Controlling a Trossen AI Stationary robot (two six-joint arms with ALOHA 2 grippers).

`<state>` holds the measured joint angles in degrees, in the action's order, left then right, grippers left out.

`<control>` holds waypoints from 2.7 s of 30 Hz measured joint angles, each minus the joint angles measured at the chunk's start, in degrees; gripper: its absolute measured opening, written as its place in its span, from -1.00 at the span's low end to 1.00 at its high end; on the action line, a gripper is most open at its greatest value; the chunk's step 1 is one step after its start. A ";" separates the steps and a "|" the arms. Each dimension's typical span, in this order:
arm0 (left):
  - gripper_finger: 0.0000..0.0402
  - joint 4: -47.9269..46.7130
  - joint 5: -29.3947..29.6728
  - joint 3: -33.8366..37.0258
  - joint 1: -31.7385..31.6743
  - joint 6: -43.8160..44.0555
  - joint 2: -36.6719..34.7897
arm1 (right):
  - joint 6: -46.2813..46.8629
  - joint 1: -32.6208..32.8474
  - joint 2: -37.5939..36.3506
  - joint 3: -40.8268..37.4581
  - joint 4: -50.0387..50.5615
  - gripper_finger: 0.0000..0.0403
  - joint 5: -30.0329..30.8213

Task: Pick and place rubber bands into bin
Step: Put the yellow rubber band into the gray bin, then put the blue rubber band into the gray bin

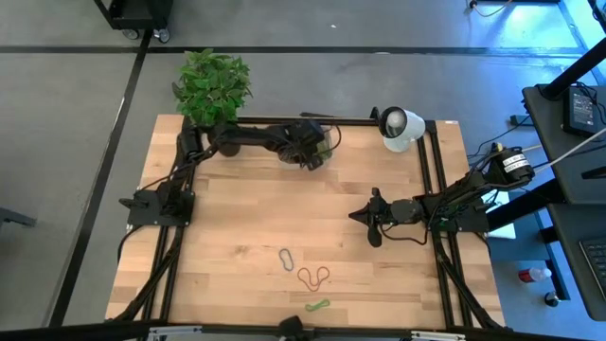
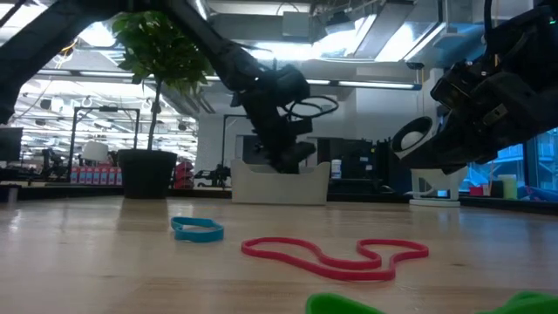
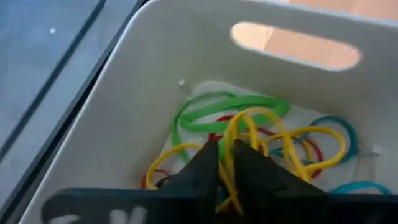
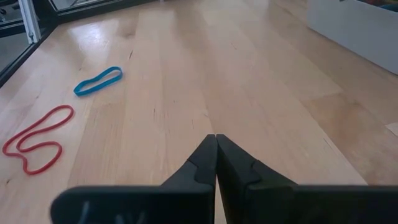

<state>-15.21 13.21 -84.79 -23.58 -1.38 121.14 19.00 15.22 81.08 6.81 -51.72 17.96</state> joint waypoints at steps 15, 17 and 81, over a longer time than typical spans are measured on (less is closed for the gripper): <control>-0.27 -11.55 -1.29 -0.04 1.19 4.63 -11.82 | 0.26 0.00 0.00 0.00 0.42 -0.94 0.00; -0.26 -15.83 -2.77 -0.02 2.76 7.41 -13.60 | 0.28 0.00 0.00 0.00 0.41 -0.94 0.00; -0.99 32.81 -7.18 68.52 28.07 3.18 -58.77 | -8.81 0.10 49.53 89.15 73.06 -0.41 -12.24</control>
<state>17.61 6.02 -16.27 4.50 1.80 62.37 10.20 15.32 130.61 95.96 21.34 5.72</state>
